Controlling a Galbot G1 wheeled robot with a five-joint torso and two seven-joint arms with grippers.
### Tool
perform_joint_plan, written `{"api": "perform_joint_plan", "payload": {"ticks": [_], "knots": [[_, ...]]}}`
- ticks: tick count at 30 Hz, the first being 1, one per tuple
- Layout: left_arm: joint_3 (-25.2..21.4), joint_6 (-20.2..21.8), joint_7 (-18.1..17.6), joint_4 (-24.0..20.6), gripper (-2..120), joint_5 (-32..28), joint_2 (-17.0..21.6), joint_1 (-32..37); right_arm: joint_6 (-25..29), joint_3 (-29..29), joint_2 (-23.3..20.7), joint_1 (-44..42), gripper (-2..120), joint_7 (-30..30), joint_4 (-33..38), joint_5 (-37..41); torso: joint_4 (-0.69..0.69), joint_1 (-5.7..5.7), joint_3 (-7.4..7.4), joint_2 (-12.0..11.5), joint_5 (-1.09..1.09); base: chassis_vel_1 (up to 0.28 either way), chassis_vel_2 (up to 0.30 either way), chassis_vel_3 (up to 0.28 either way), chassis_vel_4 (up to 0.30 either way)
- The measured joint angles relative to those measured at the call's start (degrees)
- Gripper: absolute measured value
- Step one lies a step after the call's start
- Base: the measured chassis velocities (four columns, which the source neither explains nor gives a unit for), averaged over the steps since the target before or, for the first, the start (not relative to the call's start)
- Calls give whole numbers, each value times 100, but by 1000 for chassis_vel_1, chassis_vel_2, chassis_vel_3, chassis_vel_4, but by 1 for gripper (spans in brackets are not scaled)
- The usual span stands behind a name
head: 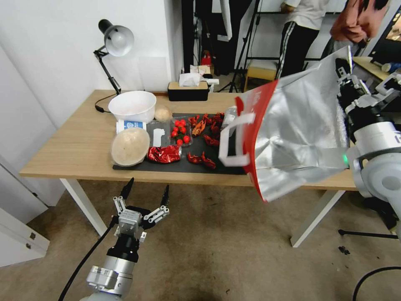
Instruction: Pick up the food delivery bag from the floor and place it on the table.
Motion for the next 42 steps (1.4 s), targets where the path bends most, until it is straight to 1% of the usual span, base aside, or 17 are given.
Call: {"api": "perform_joint_plan", "payload": {"ticks": [8, 14, 16, 19, 21, 22, 23, 25, 26, 29, 30, 33, 34, 37, 38, 41, 42], "knots": [[-9, -37, -1, -37, 96, 13, -1, 25, -38, 38, -11, -38, 0, -66, -222, -89, 0, -1, -1, -1, 0, 0, 0, 0, 0], [3, -47, -1, -54, 95, 19, 2, 28, -110, 194, -93, -205, 0, -378, -385, -298, 0, -2, -1, -2, -1, 0, 0, 0, 0], [5, -50, -1, -57, 95, 19, 4, 29, -110, 205, -101, -212, 3, -422, -414, -328, -1, -2, -1, -2, 0, 0, 0, 0, 0], [6, -58, -1, -63, 95, 19, 8, 32, -106, 224, -147, -208, 17, -571, -513, -388, 0, -2, -1, -2, 0, 0, 0, 0, 0], [6, -60, -2, -66, 95, 19, 10, 34, -103, 226, -160, -201, 19, -605, -536, -399, 0, -1, -2, -2, 0, 0, 0, 0, 0], [4, -64, -3, -67, 96, 18, 13, 34, -94, 229, -189, -178, 27, -644, -579, -418, 0, -2, -2, -2, -1, 0, 0, 0, 0], [4, -64, -3, -67, 96, 18, 13, 34, -94, 229, -189, -178, 27, -644, -579, -418, 0, -2, -2, -2, -1, 0, 0, 0, 0], [-3, -76, -6, -66, 95, 16, 16, 32, -85, 231, -206, -134, 38, -634, -629, -437, 0, -2, -2, -2, -1, 0, 0, 0, 0], [-3, -76, -6, -66, 95, 16, 16, 32, -85, 231, -206, -134, 38, -634, -629, -437, 0, -2, -2, -2, -1, 0, 0, 0, 0], [-3, -79, -6, -56, 95, 5, 17, 14, -72, 244, -208, -115, 52, -648, -654, -450, 0, -2, -2, -2, 0, 0, 0, 0, 0], [-3, -79, -6, -56, 95, 5, 17, 14, -72, 244, -208, -115, 52, -648, -654, -450, 0, -2, -2, -2, 0, 0, 0, 0, 0], [-3, -76, -15, -33, 95, -17, 17, -19, -66, 263, -212, -128, 67, -679, -654, -454, 0, -2, -2, -3, -1, 0, 0, 0, 0], [-3, -76, -15, -33, 95, -17, 17, -19, -66, 263, -212, -128, 67, -679, -654, -454, 0, -2, -2, -3, -1, 0, 0, 0, 0], [-8, -77, -29, -15, 95, -30, 23, -21, -46, 284, -212, -169, 84, -744, -651, -475, 0, -2, -2, -2, -1, 0, 0, 0, 0], [-8, -77, -29, -15, 95, -30, 23, -21, -46, 284, -212, -169, 84, -744, -651, -475, 0, -2, -2, -2, -1, 0, 0, 0, 0], [-19, -88, -33, -14, 95, -80, 39, -20, -18, 339, -210, -239, 96, -832, -576, -493, 0, -2, -2, -3, -1, 0, 0, 0, 0], [-19, -88, -33, -14, 95, -80, 39, -20, -18, 339, -210, -239, 96, -832, -576, -493, 0, -2, -2, -3, -1, 0, 0, 0, 0]]}}
